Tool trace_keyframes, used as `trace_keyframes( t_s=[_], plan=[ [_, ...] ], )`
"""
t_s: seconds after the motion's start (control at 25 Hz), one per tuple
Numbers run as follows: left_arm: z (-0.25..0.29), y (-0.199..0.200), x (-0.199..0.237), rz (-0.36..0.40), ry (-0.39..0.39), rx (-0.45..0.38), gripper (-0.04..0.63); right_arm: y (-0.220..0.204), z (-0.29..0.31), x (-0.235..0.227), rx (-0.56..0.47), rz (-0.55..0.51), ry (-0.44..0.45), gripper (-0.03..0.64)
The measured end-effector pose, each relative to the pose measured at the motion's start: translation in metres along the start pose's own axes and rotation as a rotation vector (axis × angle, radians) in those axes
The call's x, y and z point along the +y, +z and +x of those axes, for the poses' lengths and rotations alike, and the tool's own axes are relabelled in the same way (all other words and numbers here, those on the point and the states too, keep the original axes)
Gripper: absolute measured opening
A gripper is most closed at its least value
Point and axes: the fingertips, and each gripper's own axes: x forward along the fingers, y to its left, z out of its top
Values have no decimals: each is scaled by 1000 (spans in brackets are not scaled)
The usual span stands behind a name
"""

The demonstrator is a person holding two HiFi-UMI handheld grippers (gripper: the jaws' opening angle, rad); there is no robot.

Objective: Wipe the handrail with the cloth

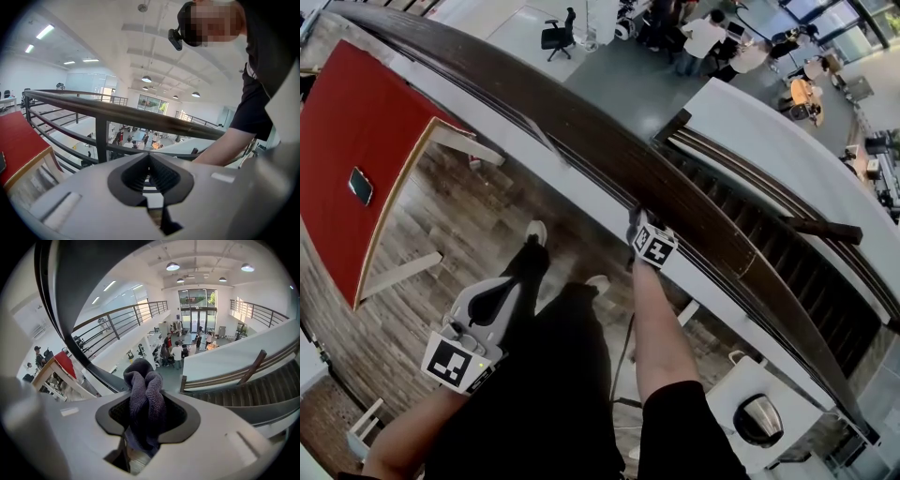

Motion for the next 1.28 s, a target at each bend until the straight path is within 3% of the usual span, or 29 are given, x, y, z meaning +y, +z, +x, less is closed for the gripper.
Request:
trace_keyframes(
  t_s=[0.6, 1.28],
  plan=[
    [0, 4, -23, -2, 26, -21, -2, -8, -12, -28, -9, 6, -3, 140],
    [6, -3, -56, -39, -5, -25, -2, -14, -30, -67, 4, 7, -23, 141]
  ],
)
